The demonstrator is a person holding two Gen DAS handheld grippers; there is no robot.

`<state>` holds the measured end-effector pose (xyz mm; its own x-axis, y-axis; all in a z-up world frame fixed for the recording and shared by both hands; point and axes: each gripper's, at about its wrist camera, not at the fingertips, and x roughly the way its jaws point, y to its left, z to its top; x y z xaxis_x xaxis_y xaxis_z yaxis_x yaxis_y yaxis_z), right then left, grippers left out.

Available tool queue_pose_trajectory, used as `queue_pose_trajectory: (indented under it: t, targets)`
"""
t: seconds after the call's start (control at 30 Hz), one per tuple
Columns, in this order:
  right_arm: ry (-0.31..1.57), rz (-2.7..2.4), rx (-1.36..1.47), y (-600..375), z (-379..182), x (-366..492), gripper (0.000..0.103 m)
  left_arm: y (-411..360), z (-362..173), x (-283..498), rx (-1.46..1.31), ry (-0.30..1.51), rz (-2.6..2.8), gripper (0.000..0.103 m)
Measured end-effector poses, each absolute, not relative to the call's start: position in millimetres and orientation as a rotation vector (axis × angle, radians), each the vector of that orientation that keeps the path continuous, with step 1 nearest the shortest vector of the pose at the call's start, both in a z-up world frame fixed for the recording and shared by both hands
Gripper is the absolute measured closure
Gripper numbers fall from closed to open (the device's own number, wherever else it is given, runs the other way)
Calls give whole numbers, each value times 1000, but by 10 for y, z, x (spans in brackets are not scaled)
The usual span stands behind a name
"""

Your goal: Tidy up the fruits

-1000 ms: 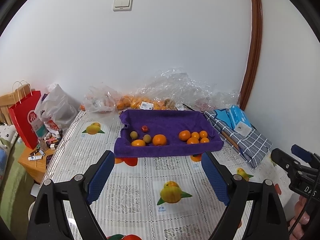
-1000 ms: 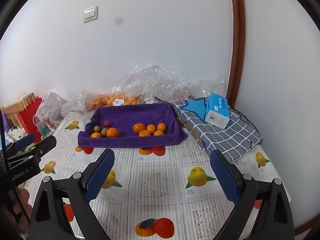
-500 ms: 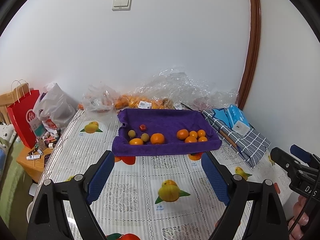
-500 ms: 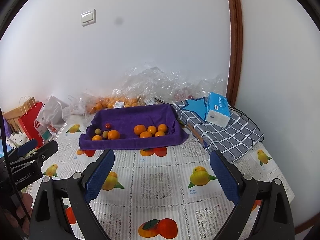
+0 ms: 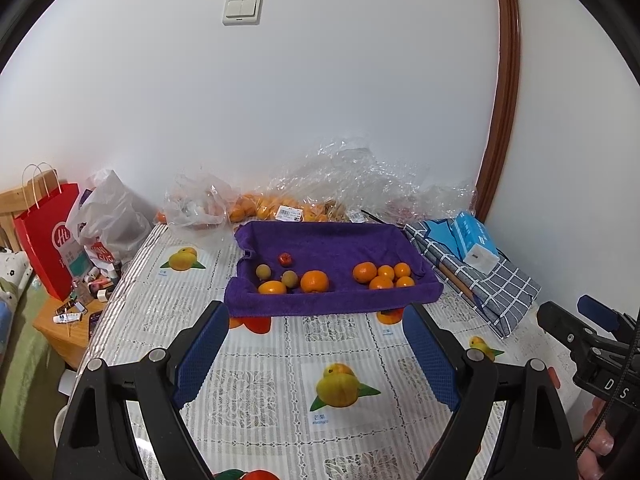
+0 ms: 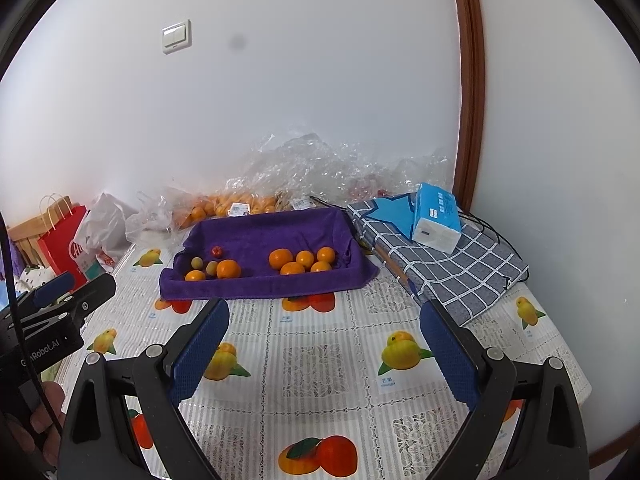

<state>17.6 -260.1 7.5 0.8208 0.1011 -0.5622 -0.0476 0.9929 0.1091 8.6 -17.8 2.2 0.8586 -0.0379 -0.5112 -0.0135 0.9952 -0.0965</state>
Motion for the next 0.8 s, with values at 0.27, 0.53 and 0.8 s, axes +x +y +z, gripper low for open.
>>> queue_pose_trajectory:
  t: [0.27,0.53,0.8]
  targets:
    - [599,83,96,-2601,91,170,8,-165,16,86,-99,536,-11,15]
    - [600,84,95,-2588,85,154,8,-160,1,80,-98,542,-12,15]
    - [608,94,101,-2603,30,189,8,-169,-10,84,-92,533,-6,14]
